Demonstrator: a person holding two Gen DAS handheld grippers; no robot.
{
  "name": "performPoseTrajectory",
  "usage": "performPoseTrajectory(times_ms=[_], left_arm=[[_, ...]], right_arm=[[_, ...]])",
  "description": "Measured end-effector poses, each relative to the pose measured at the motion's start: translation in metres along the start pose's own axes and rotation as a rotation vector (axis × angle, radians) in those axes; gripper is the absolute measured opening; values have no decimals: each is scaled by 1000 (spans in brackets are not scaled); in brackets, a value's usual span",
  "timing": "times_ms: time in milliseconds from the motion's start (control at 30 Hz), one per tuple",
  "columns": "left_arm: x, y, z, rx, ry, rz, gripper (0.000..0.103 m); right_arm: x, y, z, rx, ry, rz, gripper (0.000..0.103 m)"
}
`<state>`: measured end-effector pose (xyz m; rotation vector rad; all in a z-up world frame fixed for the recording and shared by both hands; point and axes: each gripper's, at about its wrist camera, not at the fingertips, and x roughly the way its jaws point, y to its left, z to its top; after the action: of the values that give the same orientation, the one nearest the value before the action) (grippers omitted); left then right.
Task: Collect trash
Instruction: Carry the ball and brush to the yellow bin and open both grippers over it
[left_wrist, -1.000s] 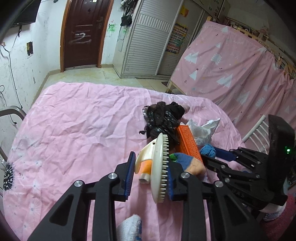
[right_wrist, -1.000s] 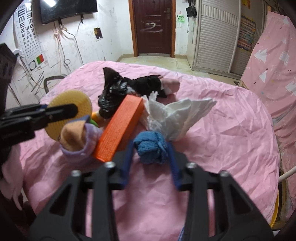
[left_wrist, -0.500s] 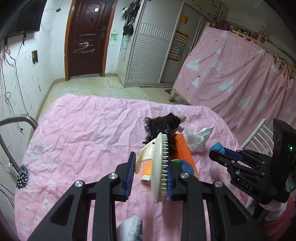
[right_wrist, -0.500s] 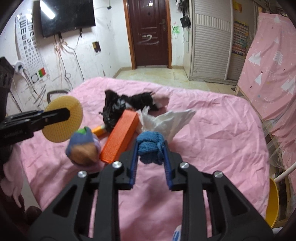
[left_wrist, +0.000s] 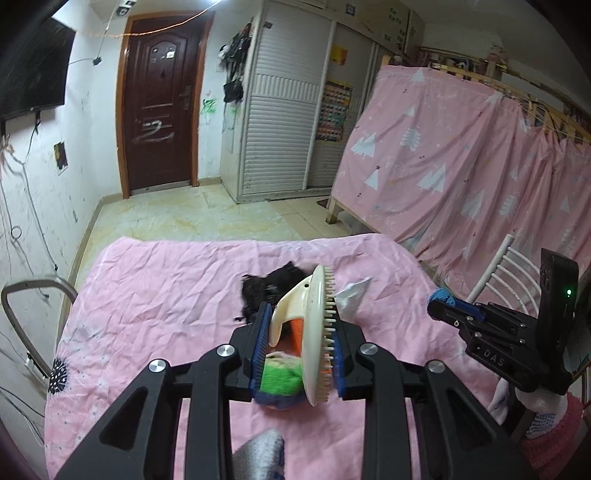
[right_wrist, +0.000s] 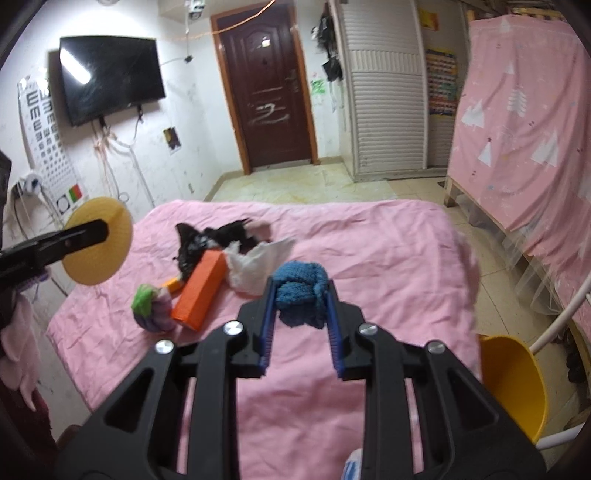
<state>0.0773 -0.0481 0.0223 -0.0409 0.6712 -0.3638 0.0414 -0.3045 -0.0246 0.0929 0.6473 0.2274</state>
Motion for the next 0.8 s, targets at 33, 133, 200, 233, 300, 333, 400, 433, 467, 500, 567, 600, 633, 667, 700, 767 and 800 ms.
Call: performPoseTrajectory(times_ms=[33,133,200,233,300,333,400,433,467,500,567,600,633,667,700,767,800], left_arm=[[-1,-6,1,9,-2,-4,19],[-1,-26,4,36,-6,-18,19],[1,-41,7,56,-7,-29,19],[2,-47,7,65,-7,-34,19],[5,-64,9,87,-5,-48,19],[6,-70,10,95,-3,-55,19],[10,-86,11,112,0,-69,19],[12,-93,11,119,-1,-75,19],[15,-101,11,126,-1,-82,19],[18,-108,11,130,1,-91,19],[23,-123,10,141,6,-121,19],[26,-129,9,145,8,-133,19],[29,-138,8,151,13,-149,19],[32,-144,7,155,15,-164,19],[35,-152,6,161,18,-180,19],[41,-168,4,174,24,-203,19],[44,-176,4,179,27,-217,19]], right_arm=[[-3,-5,0,8,-6,-4,24],[-16,-24,-2,40,-28,-20,24],[-24,-37,-5,60,-41,-32,24],[-28,-44,-6,72,-47,-39,24],[-35,-57,-10,93,-59,-54,24],[-40,-67,-12,110,-67,-65,24],[-45,-79,-16,131,-75,-78,24],[-49,-88,-18,145,-81,-88,24],[-52,-96,-21,159,-87,-100,24],[-55,-102,-23,168,-91,-109,24],[-61,-119,-29,198,-100,-131,24],[-62,-125,-31,207,-102,-138,24],[-65,-132,-34,220,-104,-150,24],[-67,-139,-37,230,-105,-162,24],[-67,-143,-39,236,-105,-170,24],[-69,-154,-45,251,-103,-189,24],[-69,-157,-48,257,-103,-198,24]])
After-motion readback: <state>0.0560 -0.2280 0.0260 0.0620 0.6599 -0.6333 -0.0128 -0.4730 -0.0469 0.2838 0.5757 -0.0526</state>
